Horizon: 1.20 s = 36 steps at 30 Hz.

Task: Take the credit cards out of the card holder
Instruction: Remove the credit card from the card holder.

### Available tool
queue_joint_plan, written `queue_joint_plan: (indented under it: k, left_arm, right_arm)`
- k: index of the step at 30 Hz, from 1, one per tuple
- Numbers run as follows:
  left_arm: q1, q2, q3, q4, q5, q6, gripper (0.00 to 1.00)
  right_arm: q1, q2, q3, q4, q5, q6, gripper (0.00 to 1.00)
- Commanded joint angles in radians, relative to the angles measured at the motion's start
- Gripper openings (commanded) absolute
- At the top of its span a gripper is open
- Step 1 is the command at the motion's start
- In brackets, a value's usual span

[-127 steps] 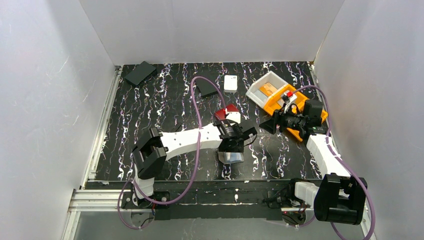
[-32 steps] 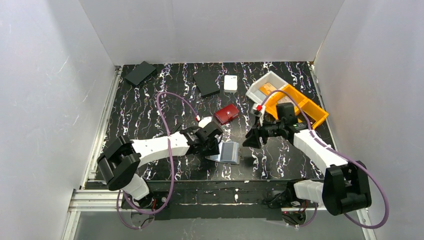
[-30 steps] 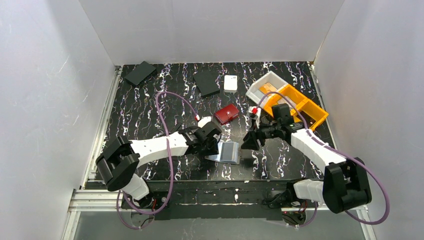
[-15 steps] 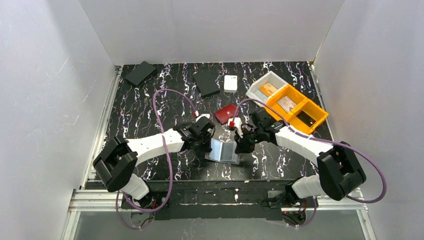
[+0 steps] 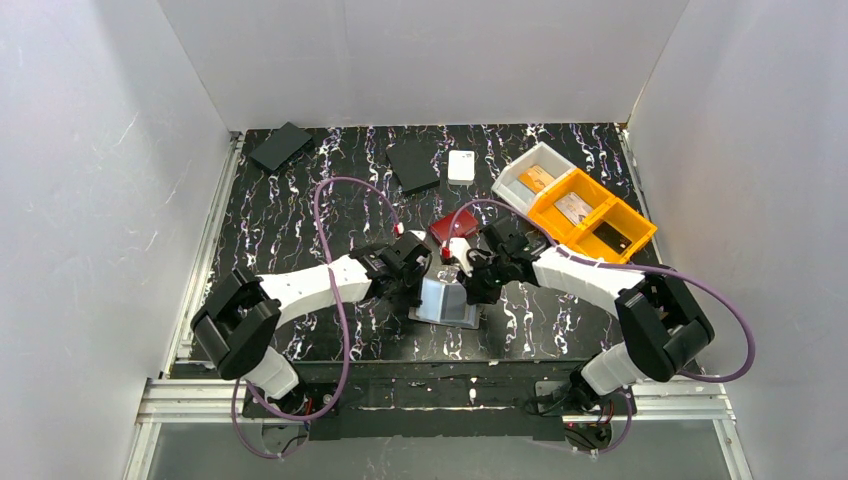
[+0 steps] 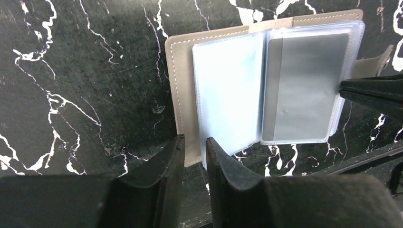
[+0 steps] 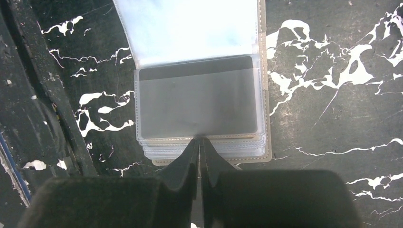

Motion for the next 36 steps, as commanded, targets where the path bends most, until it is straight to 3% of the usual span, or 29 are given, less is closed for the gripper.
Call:
queue_joint_plan:
  k: [1,17,36]
  left_arm:
    - [0.006,-0.056,-0.017,0.057,0.012,0.065,0.25]
    - [0.008,0.017,-0.104,0.177,0.139,0.023,0.19]
    - [0.05,-0.059,-0.289,0.412,0.241,-0.14,0.2]
  right_arm:
    - [0.008,0.015,0.028,0.024,0.033,0.027,0.13]
    - [0.008,0.118,0.146,0.026,-0.114,0.195,0.2]
    - [0.029,0.266,0.261,-0.018,-0.31,0.296,0.26]
